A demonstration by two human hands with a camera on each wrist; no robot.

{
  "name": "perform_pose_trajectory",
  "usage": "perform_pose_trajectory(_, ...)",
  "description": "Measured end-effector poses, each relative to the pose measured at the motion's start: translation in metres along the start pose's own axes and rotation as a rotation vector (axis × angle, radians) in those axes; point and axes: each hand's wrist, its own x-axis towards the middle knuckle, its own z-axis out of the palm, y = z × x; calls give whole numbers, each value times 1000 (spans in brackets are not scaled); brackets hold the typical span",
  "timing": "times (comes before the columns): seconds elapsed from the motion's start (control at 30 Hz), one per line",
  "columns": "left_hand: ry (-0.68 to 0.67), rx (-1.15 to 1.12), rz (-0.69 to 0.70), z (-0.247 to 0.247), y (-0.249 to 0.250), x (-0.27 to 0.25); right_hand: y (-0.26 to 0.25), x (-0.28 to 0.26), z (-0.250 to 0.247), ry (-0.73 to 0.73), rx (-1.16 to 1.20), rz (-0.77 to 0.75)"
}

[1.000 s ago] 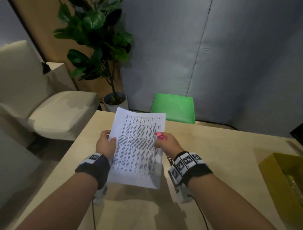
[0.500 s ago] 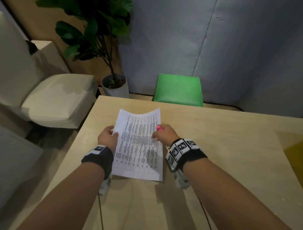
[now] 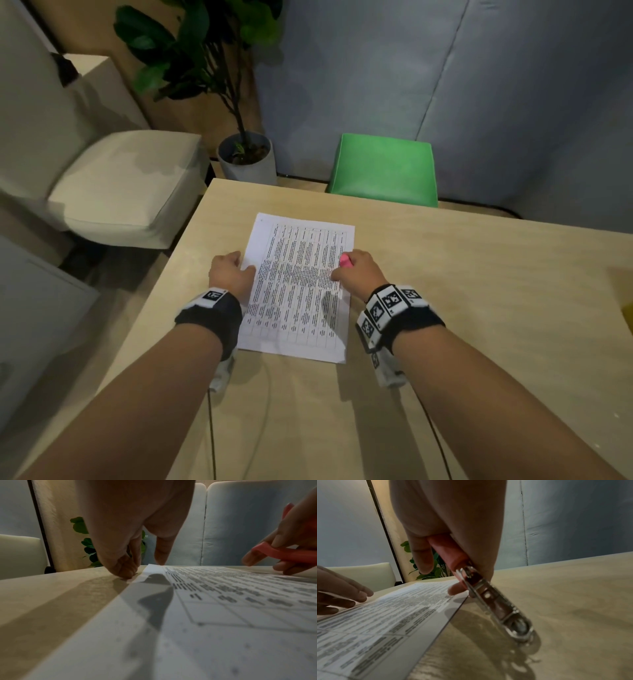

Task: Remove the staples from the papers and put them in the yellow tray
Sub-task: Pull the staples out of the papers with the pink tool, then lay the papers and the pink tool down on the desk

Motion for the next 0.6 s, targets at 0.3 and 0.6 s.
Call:
perform_pose_trajectory(0.3,47,-4,179,-7,-1,-13,-15,-34,-3,-193,-141,-103)
perform_pose_trajectory(0.6,-342,-236,204,-11,17,-89,-7,-93,28,-472,-225,-72)
